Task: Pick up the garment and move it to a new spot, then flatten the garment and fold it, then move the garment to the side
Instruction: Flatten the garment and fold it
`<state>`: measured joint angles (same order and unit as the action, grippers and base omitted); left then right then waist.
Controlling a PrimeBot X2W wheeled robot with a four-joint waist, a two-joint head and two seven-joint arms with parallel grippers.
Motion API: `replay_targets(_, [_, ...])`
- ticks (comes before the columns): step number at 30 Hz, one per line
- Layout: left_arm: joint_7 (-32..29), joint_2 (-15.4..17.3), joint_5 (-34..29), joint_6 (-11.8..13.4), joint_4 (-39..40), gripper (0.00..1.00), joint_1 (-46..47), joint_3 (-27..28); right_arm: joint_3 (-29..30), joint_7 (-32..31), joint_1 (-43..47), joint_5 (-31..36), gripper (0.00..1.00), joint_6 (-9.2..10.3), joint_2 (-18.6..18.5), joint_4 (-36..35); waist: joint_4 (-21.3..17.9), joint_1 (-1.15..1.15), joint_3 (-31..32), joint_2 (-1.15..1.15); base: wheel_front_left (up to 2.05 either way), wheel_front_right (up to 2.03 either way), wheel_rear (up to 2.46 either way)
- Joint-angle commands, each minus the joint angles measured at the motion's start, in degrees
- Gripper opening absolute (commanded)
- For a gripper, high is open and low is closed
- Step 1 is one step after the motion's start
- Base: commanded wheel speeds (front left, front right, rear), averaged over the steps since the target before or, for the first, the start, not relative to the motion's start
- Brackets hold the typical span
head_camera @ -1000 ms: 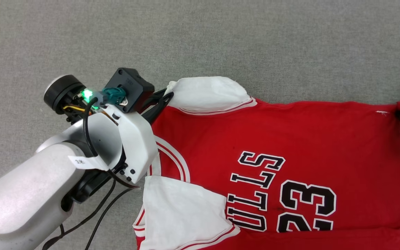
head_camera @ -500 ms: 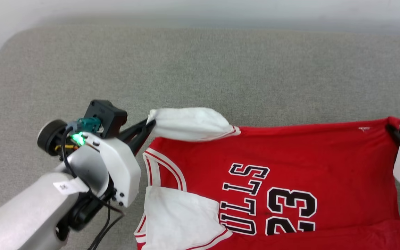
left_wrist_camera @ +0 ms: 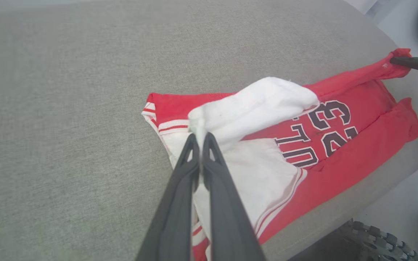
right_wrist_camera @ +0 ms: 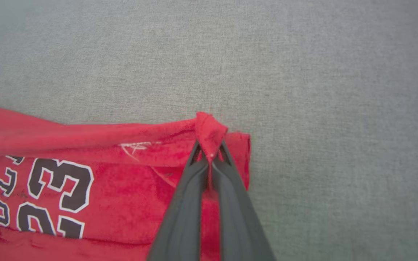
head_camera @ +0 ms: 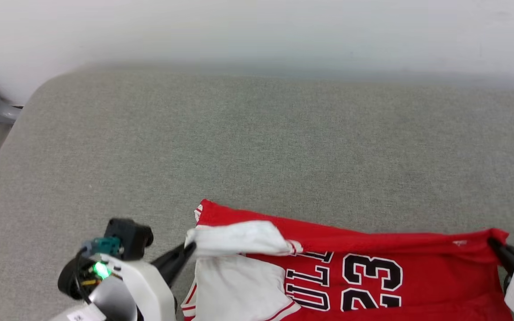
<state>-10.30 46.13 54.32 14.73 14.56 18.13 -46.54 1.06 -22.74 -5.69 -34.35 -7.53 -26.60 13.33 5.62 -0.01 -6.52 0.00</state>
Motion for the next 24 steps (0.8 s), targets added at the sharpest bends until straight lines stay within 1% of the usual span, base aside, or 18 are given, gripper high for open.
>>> replay_targets(1, [0.6, 0.1, 0.4, 0.3, -0.1, 0.00, -1.9, -0.6, -0.2, -0.1, 2.0, -0.8, 0.00, 0.09, -0.6, -0.8, 0.2, 0.01, 0.5, 0.00, 0.00, 0.00, 0.00])
replay_targets(7, [0.9, -0.3, 1.4, 0.1, -1.8, 0.00, -6.1, -2.7, -1.5, -0.9, 6.1, -2.7, 0.00, 0.09, -1.7, -2.3, 0.0, 0.01, 1.2, 0.00, 0.00, 0.00, 0.00])
replay_targets(11, [0.5, -0.6, 1.1, -0.3, -3.7, 0.00, -7.4, -4.2, -3.0, -2.0, 8.2, -4.1, 0.00, 0.09, -3.3, -3.7, -0.1, 0.01, 1.3, 0.00, 0.00, 0.00, 0.00])
replay_targets(17, [0.5, -2.0, 1.1, -1.0, -7.3, 0.00, -8.2, -5.7, -5.1, -3.3, 10.1, -4.7, 0.00, 0.09, -5.6, -4.9, -0.4, 0.01, 1.4, 0.00, 0.00, 0.00, 0.00])
replay_targets(22, [1.1, -3.3, 0.5, -2.1, -10.3, 0.00, -7.8, -6.6, -6.4, -3.4, 10.8, -4.1, 0.00, 0.09, -6.9, -4.1, -0.5, 0.01, 1.2, 0.00, 0.00, 0.00, 0.00])
replay_targets(23, [1.3, -3.6, 0.3, -2.3, -10.9, 0.02, -7.7, -6.8, -6.7, -3.3, 10.8, -3.8, 0.00, 0.09, -7.0, -3.7, -0.5, 0.01, 1.2, 0.00, 0.00, 0.00, 0.00])
replay_targets(24, [1.4, -3.9, -0.1, -2.5, -11.5, 0.87, -7.5, -7.1, -7.2, -3.1, 10.8, -3.6, 0.00, 0.09, -7.1, -3.4, -0.5, 0.01, 1.2, 0.00, 0.00, 0.00, 0.00])
